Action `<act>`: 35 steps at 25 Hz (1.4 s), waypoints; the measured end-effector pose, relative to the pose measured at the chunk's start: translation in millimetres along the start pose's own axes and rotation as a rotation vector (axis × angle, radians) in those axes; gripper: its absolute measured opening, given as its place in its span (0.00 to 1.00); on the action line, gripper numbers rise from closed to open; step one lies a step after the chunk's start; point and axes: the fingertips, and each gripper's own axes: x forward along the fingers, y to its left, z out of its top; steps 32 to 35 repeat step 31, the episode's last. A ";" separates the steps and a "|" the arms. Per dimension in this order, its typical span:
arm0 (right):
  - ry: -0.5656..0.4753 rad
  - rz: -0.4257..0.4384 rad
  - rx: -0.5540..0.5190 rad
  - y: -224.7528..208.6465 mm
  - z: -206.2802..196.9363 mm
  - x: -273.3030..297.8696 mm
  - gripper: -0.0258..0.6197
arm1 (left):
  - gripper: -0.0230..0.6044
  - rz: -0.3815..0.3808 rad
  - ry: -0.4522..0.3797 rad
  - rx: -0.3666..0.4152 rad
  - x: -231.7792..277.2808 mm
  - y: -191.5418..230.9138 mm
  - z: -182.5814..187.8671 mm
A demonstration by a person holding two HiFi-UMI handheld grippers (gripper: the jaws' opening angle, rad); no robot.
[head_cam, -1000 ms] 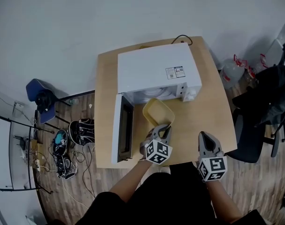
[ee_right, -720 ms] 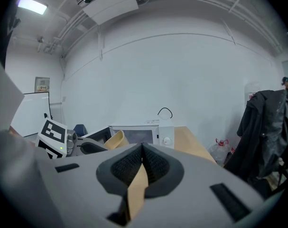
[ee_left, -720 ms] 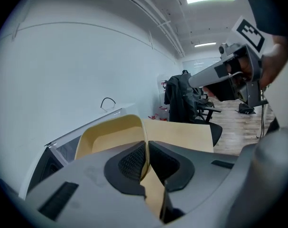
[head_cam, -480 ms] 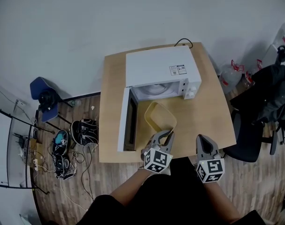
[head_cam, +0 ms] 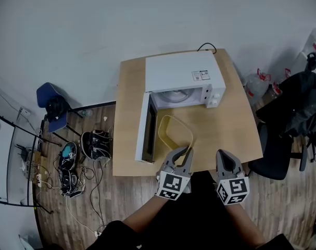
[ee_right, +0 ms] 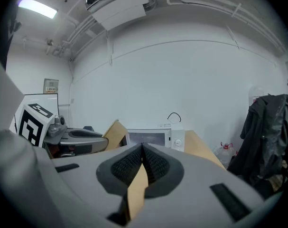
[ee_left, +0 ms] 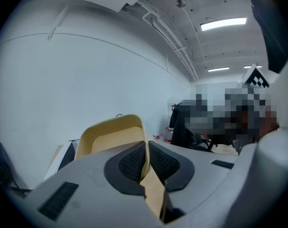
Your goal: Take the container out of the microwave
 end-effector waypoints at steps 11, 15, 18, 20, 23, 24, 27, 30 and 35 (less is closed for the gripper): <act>0.014 0.007 -0.061 11.9 -1.4 5.8 0.13 | 0.08 0.031 -0.033 -0.088 -15.0 10.7 8.6; 0.023 0.005 -0.060 9.1 -2.3 10.7 0.13 | 0.08 0.023 -0.018 -0.092 -9.9 12.7 5.4; 0.026 0.008 -0.059 7.7 -0.1 19.3 0.13 | 0.08 0.018 -0.007 -0.099 -4.3 17.4 3.7; 0.027 0.013 -0.061 7.7 3.0 25.6 0.13 | 0.08 0.017 -0.001 -0.102 -0.6 21.1 3.6; 0.029 0.023 -0.064 7.7 6.0 35.4 0.13 | 0.08 0.017 0.005 -0.099 6.0 27.4 4.0; 0.032 0.024 -0.063 7.0 5.8 38.8 0.13 | 0.08 0.017 0.006 -0.097 8.6 29.4 4.0; 0.041 0.022 -0.058 3.5 5.8 50.2 0.13 | 0.08 0.014 0.012 -0.095 17.1 35.5 3.7; 0.044 0.025 -0.053 0.1 8.3 63.8 0.13 | 0.08 0.006 0.022 -0.105 27.5 41.3 1.9; 0.045 0.028 -0.052 -1.1 9.1 68.5 0.13 | 0.08 0.003 0.026 -0.111 31.3 43.1 1.1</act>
